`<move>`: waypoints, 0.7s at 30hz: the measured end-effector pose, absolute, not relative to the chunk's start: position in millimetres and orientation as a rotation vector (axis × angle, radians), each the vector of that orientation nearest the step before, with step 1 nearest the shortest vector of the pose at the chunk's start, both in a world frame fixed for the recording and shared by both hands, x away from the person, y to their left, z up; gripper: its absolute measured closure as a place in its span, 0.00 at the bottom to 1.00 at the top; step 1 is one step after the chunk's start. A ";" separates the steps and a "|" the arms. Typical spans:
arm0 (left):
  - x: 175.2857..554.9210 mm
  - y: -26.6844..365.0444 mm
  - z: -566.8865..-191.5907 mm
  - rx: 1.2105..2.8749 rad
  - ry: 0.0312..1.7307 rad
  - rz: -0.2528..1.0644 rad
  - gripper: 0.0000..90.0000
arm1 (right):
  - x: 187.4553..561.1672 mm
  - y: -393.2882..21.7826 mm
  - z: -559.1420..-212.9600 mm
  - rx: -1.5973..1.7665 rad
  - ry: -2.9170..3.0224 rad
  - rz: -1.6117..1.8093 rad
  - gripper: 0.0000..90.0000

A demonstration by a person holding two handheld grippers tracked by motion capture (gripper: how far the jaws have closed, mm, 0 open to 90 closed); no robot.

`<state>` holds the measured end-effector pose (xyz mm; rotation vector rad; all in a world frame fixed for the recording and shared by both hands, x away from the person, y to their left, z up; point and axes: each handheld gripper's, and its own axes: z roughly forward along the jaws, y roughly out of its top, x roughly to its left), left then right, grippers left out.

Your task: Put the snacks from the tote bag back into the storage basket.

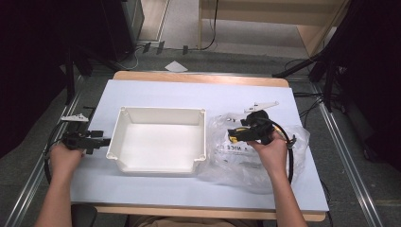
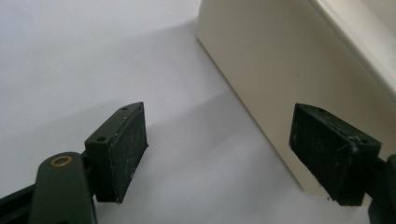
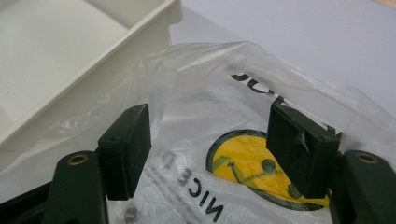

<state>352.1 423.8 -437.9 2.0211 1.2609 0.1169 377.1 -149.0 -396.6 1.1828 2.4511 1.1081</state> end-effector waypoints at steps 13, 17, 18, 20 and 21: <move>351.7 425.6 -436.3 2.013 1.258 0.120 0.23 | 377.9 -152.7 -394.6 1.183 2.477 1.177 0.30; 351.9 426.0 -436.2 2.007 1.262 0.123 0.23 | 378.5 -149.3 -395.5 1.179 2.483 1.177 0.28; 352.0 426.1 -436.2 2.009 1.261 0.123 0.23 | 378.3 -148.5 -395.6 1.173 2.489 1.177 0.28; 352.3 426.0 -436.3 2.010 1.260 0.122 0.23 | 377.6 -147.9 -395.1 1.160 2.484 1.166 0.28; 352.4 426.1 -436.3 2.011 1.260 0.120 0.23 | 377.6 -148.1 -394.8 1.160 2.486 1.174 0.28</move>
